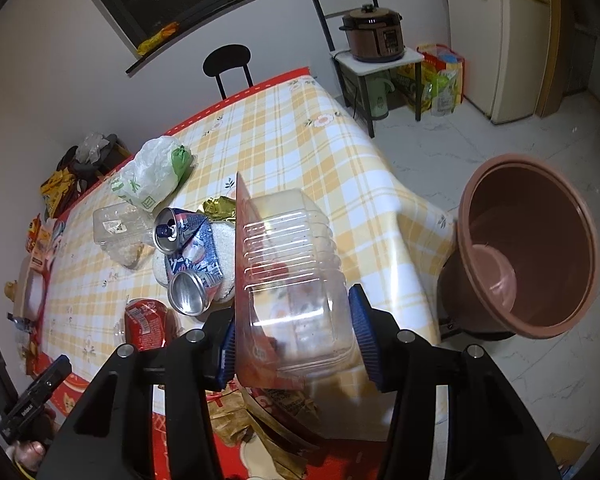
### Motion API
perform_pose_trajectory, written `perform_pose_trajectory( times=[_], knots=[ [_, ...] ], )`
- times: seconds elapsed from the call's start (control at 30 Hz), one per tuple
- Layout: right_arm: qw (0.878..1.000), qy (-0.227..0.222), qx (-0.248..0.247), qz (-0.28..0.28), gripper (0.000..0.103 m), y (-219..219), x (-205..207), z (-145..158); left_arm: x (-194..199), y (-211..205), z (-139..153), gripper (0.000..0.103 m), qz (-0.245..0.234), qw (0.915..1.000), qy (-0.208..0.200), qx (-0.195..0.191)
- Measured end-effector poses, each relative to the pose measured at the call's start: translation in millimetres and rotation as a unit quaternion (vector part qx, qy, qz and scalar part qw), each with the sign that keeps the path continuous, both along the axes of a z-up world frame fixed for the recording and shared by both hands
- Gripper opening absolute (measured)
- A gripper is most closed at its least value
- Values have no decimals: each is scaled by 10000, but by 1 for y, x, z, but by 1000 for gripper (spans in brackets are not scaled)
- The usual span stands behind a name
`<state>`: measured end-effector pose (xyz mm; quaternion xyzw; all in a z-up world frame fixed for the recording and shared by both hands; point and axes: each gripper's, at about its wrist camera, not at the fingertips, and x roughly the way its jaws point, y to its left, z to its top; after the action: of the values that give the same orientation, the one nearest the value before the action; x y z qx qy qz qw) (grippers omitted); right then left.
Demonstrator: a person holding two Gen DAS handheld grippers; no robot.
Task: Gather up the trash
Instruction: 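Lift the container with the right tool while the left tool approaches the Brown hook package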
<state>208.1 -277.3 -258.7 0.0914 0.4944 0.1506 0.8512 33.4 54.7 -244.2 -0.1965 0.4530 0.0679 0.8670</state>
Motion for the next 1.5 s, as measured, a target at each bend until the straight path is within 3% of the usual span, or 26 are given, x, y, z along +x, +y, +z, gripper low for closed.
perform_pose_trajectory(
  times=[0.2,0.43,0.57,1.0,1.13,1.2,1.23,1.3,1.37,1.43,1.5],
  knots=[
    [9993,-189,-289,104,49,5,-7,2,8,-4,-26,87,-291,9982,512,110],
    [9994,-188,-284,107,49,6,-9,0,20,-16,-55,87,-668,9848,1171,1095],
    [9994,-160,-299,73,48,5,-9,-2,24,-23,-72,88,-878,9760,1413,1402],
    [9995,-104,-290,111,47,4,-6,-5,28,-34,-99,93,-1067,9551,1820,2081],
    [9994,-70,-307,157,47,8,-6,-8,26,-32,-100,94,-1022,9558,1820,2071],
    [9994,-69,-311,161,47,8,-5,-8,26,-31,-98,85,-1012,9549,1805,2129],
    [9993,-73,-313,164,47,9,-6,-7,25,-30,-96,69,-1023,9569,1777,2057],
    [9993,-86,-314,172,47,9,-6,-6,22,-26,-90,61,-938,9593,1723,2034],
    [9993,-102,-316,180,47,10,-6,-6,18,-18,-79,44,-855,9674,1534,1824],
    [9992,-109,-322,184,47,11,-5,-5,14,-13,-70,19,-767,9719,1423,1712],
    [9993,-109,-322,181,47,11,-5,-5,10,-6,-58,19,-637,9777,1252,1564]
  ],
)
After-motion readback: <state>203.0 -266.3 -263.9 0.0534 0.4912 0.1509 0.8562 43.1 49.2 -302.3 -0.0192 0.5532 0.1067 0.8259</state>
